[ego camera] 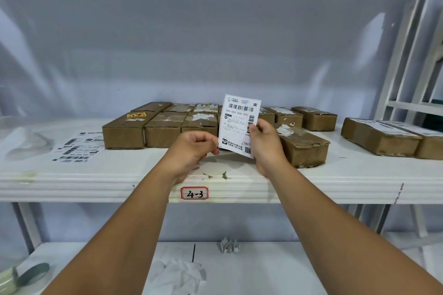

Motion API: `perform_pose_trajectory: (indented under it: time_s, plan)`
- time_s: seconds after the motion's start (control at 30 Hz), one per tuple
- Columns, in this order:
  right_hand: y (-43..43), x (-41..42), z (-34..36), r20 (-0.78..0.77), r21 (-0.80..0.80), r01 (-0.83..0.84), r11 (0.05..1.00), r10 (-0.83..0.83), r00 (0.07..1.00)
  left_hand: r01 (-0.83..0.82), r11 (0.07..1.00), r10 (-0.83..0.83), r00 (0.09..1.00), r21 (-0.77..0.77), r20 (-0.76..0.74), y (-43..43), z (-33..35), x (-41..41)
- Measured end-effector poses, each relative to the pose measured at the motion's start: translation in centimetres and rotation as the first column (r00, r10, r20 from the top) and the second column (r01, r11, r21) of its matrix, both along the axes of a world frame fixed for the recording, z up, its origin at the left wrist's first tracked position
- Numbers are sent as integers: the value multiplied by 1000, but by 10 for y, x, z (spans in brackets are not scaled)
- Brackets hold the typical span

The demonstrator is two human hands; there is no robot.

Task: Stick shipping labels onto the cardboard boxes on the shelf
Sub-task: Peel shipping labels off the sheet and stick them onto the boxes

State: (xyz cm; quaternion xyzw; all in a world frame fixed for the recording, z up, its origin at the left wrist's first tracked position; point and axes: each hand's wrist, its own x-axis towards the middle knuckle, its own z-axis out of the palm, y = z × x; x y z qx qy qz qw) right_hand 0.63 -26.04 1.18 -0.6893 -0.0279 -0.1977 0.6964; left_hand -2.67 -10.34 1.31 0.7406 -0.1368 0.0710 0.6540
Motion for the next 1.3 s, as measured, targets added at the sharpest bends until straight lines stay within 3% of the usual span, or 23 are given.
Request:
perform_pose_trajectory:
  time_s: [0.27,0.4,0.57,0.73,1.0,1.3]
  plan:
    - [-1,-5,0,26,-38,-31,999,32,999,-21,996,24,999,-82,29,1,1,-1]
    - [1,-9,1,153,-228,93,969,-59,986,-60,989,69,996,-134,62,1,1,0]
    - [4,-15,-1,282,-424,123,897,3,959,-88,986,100,992,-145,76,-1,-1,2]
    - [7,-20,1,101,-340,-160,927,205,973,-110,990,117,990,-84,82,-2,-1,1]
    - [5,-18,0,25,-239,-391,889,408,912,-6,1000,8,996,-29,89,-5,1,-2]
    - [4,-15,3,22,-166,-273,948,280,960,-41,997,44,998,-63,54,-1,-1,5]
